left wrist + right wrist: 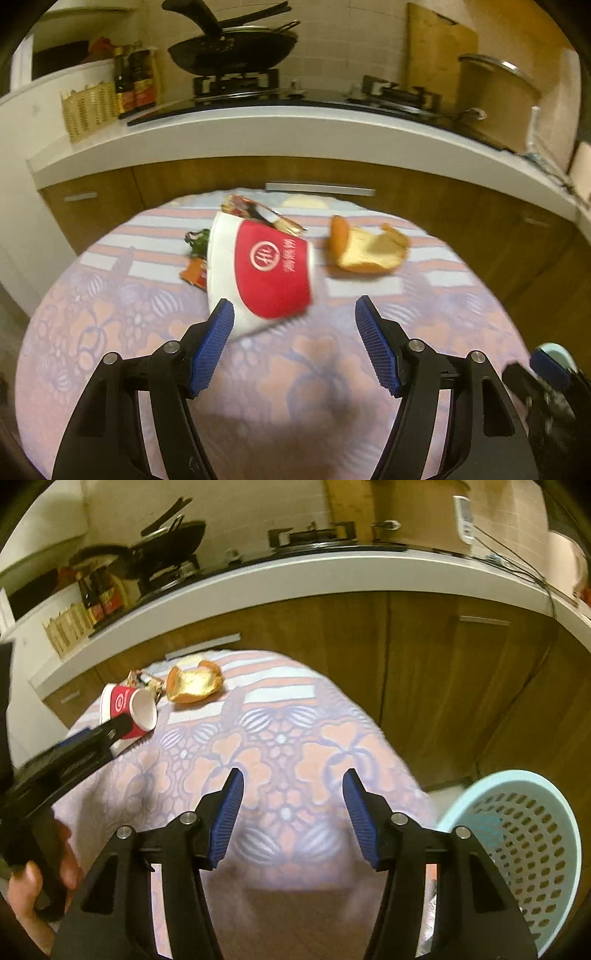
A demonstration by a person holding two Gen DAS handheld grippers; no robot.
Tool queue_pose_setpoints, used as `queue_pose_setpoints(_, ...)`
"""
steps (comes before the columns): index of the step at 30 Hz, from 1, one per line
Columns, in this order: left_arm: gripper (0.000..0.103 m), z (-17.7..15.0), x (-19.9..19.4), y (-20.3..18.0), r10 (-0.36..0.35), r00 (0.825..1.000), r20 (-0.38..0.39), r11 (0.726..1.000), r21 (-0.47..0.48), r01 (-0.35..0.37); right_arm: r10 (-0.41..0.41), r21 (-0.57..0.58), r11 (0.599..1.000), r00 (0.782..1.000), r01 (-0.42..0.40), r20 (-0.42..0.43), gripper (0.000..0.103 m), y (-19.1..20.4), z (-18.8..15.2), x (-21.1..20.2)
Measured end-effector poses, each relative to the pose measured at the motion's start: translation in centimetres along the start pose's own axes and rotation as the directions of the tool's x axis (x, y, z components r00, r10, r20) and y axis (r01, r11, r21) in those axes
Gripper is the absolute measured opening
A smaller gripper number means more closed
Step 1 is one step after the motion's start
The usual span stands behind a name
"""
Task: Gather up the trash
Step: 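Move both tools back over the table toward the paper cup and bread crust, then grasp the red-and-white paper cup with left tool while right tool grasps the bread crust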
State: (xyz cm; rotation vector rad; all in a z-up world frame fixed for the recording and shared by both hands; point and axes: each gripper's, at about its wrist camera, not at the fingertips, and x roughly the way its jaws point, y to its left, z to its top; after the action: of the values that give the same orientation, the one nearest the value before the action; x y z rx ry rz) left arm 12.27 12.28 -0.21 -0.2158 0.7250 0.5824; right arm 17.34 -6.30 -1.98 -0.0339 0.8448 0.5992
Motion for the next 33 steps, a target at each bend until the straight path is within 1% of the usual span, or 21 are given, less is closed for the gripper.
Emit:
queue_pose_setpoints(2,0.066,0.3,1.3,-0.5,0.054,0.999,-0.004,0.998,0.017,-0.054,-0.007,-0.018,1.000,1.000,0.006,-0.019,0.053,0.6,-0.3,1.0)
queue_pose_setpoints(3,0.066,0.3,1.7,-0.7,0.072,0.997,-0.005,0.997,0.022,-0.071,-0.023,-0.031,0.999,0.999,0.022,-0.035,0.053,0.9,-0.3,1.4)
queue_pose_setpoints(6,0.066,0.3,3.1,-1.0,0.151,0.988,-0.017,0.988,0.036,-0.151,-0.007,-0.044,0.999,1.000,0.006,-0.023,0.054,1.2,-0.2,1.4)
queue_pose_setpoints(7,0.065,0.4,3.3,-1.0,0.181,0.983,-0.020,0.983,0.039,-0.180,-0.003,-0.043,0.999,1.000,0.002,-0.026,0.054,1.2,-0.2,1.4)
queue_pose_setpoints(10,0.063,0.5,2.9,0.0,0.175,0.984,-0.019,0.984,0.032,-0.175,0.019,-0.028,0.999,0.999,-0.020,-0.029,0.055,0.8,-0.3,1.6)
queue_pose_setpoints(12,0.060,0.3,2.8,1.0,0.159,0.986,-0.040,0.987,0.015,-0.159,0.034,-0.016,0.999,0.999,-0.035,-0.028,0.055,0.5,-0.3,1.5)
queue_pose_setpoints(16,0.059,-0.4,1.7,4.1,0.062,0.996,-0.068,0.996,-0.062,-0.067,0.040,-0.014,0.999,0.999,-0.041,-0.020,0.055,0.4,-0.3,1.4)
queue_pose_setpoints(17,0.058,-0.5,1.5,4.7,0.039,0.997,-0.069,0.996,-0.073,-0.044,0.041,-0.017,0.999,0.999,-0.041,-0.019,0.056,0.5,-0.3,1.3)
queue_pose_setpoints(18,0.058,-0.7,1.1,5.5,-0.005,0.998,-0.066,0.996,-0.086,0.000,0.040,-0.021,0.999,0.999,-0.040,-0.017,0.056,0.6,-0.3,1.3)
queue_pose_setpoints(19,0.058,-0.9,0.8,6.0,-0.034,0.997,-0.063,0.996,-0.090,0.028,0.039,-0.024,0.999,0.999,-0.039,-0.016,0.057,0.7,-0.3,1.3)
queue_pose_setpoints(22,0.060,-1.0,0.4,6.9,-0.097,0.994,-0.041,0.992,-0.083,0.093,0.035,-0.029,0.999,0.999,-0.035,-0.017,0.058,0.7,-0.3,1.3)
queue_pose_setpoints(26,0.068,-0.6,0.7,7.2,-0.123,0.992,-0.027,0.992,-0.044,0.122,0.031,-0.032,0.999,0.999,-0.032,-0.025,0.058,0.8,-0.3,1.5)
queue_pose_setpoints(29,0.070,-0.2,1.3,7.2,-0.151,0.988,-0.033,0.988,-0.020,0.150,0.027,-0.034,0.999,0.999,-0.028,-0.031,0.059,0.8,-0.3,1.6)
queue_pose_setpoints(31,0.070,0.0,1.8,7.3,-0.146,0.988,-0.042,0.989,-0.017,0.145,0.024,-0.038,0.999,0.999,-0.025,-0.037,0.059,0.9,-0.3,1.7)
queue_pose_setpoints(33,0.071,0.0,2.2,7.8,-0.157,0.987,-0.046,0.988,-0.021,0.156,0.021,-0.044,0.999,0.999,-0.023,-0.042,0.060,1.0,-0.4,1.9)
